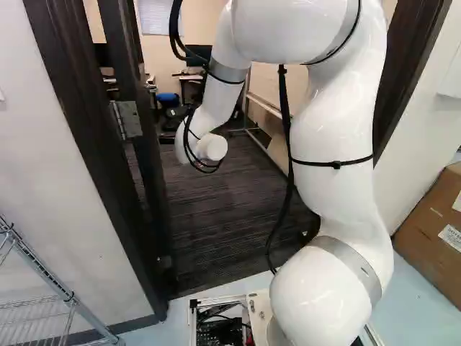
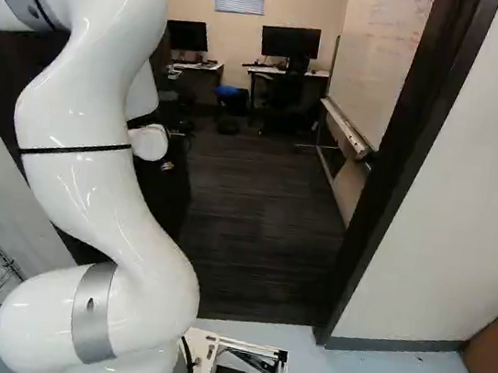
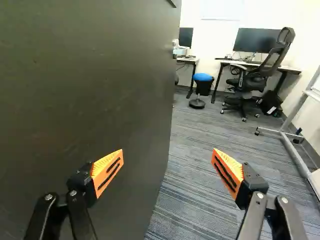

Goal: Open the door and move inside

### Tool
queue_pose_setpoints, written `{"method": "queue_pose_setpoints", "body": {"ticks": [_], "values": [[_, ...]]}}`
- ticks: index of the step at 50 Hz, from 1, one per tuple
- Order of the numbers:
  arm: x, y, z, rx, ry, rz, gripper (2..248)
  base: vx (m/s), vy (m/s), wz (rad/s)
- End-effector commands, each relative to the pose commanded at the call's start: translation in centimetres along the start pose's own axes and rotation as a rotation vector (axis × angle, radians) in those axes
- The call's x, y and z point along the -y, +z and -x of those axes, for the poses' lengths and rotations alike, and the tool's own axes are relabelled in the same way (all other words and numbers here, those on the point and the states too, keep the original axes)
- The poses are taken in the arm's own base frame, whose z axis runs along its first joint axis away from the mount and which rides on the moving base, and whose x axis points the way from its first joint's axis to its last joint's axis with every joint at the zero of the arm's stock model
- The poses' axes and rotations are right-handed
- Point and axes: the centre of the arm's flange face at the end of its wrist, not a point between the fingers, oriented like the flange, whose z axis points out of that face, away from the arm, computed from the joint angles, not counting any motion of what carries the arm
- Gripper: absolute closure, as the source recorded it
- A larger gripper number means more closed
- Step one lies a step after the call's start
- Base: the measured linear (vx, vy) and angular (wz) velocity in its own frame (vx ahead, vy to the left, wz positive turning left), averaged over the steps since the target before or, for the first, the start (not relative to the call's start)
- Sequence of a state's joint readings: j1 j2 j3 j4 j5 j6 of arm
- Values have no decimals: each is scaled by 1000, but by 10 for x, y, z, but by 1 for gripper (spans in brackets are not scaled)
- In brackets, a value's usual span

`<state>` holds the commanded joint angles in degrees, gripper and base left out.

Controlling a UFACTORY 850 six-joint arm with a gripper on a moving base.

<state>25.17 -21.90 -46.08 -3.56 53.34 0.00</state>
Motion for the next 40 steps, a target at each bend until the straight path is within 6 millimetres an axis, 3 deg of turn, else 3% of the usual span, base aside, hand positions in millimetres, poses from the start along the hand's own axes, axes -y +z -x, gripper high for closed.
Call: {"method": "queue_pose_setpoints", "body": {"ticks": [25,40], "values": [[-32,-25,4,13,15,62,3,0,0,0],[-35,-29,4,15,17,69,3,0,0,0]]}}
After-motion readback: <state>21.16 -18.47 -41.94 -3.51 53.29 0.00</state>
